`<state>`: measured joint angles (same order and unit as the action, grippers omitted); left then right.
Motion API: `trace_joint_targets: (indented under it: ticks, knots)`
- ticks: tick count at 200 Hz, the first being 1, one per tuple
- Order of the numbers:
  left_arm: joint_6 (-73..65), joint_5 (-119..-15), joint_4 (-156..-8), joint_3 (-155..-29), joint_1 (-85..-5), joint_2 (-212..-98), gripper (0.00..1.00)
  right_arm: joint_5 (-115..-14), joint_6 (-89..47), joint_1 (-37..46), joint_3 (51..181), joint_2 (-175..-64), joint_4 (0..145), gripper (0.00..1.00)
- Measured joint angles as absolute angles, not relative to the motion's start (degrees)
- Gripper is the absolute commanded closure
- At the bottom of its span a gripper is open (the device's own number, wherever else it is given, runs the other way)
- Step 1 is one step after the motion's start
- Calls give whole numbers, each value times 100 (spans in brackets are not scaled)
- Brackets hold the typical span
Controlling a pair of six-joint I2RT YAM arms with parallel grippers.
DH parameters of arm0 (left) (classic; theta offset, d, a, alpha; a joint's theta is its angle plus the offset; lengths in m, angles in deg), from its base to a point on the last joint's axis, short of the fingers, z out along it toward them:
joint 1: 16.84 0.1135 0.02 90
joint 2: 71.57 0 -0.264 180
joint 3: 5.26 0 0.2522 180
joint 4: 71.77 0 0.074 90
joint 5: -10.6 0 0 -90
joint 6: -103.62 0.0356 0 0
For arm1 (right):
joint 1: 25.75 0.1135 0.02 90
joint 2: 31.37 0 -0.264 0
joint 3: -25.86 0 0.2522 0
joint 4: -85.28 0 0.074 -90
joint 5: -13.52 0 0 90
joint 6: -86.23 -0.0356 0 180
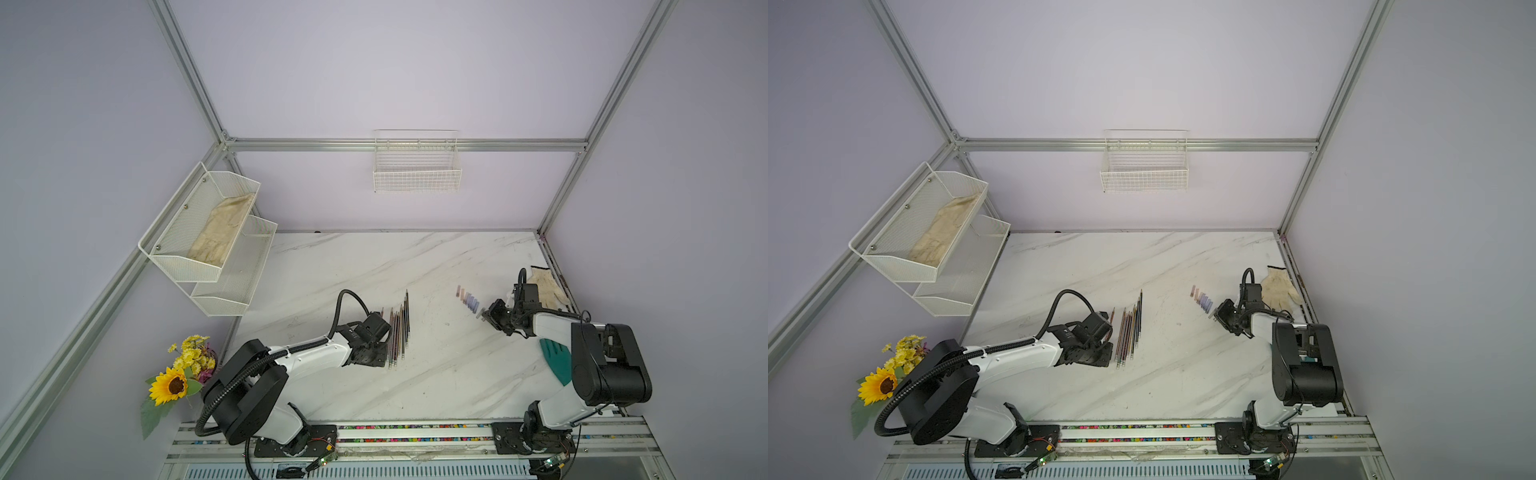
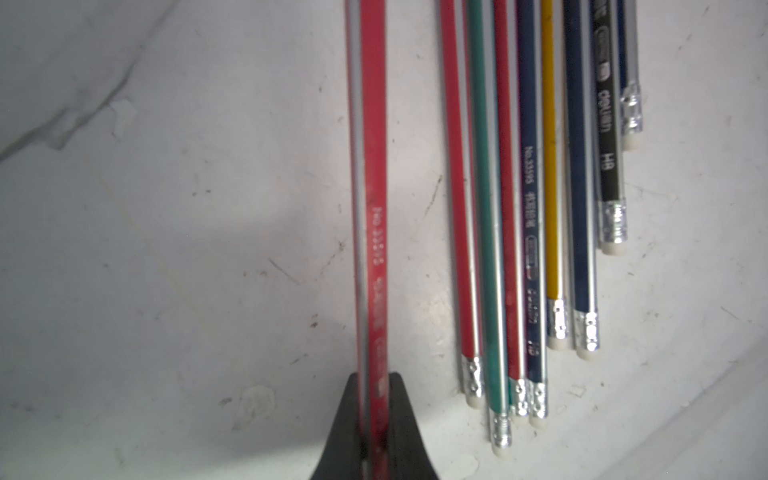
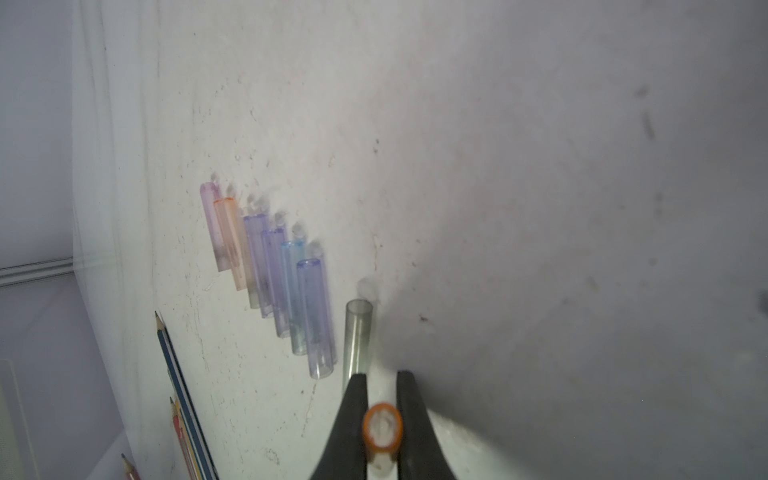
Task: Remove the protective cover of the pencils
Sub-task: Place the protective sleeve at the center of the board.
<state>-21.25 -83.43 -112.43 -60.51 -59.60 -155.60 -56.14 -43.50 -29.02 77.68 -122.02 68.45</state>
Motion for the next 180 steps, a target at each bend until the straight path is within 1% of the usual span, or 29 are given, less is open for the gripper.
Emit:
trace_joint_targets:
  ticks: [56, 90, 101, 106, 115, 180]
  knots:
    - [-1946, -8346, -11273, -6104, -5960, -15623, 99, -5553, -4350, -2915, 7766, -12202, 6842, 85]
    - [-1808, -8308, -11291, -6228, -5958, -15750, 94, -5516, -4346, -2923, 7759, -12202, 6840, 84]
    - [-1799, -8289, -11288, -6252, -5952, -15772, 94, -5494, -4346, -2926, 7753, -12202, 6842, 83]
    - [-1795, -8278, -11288, -6261, -5949, -15783, 94, -5488, -4343, -2926, 7753, -12202, 6842, 80]
    - [-1773, -8260, -11293, -6268, -5936, -15787, 94, -5468, -4337, -2926, 7753, -12202, 6842, 79]
    - [-1721, -8210, -11295, -6268, -5925, -15785, 94, -5359, -4304, -2952, 7720, -12204, 6897, 79]
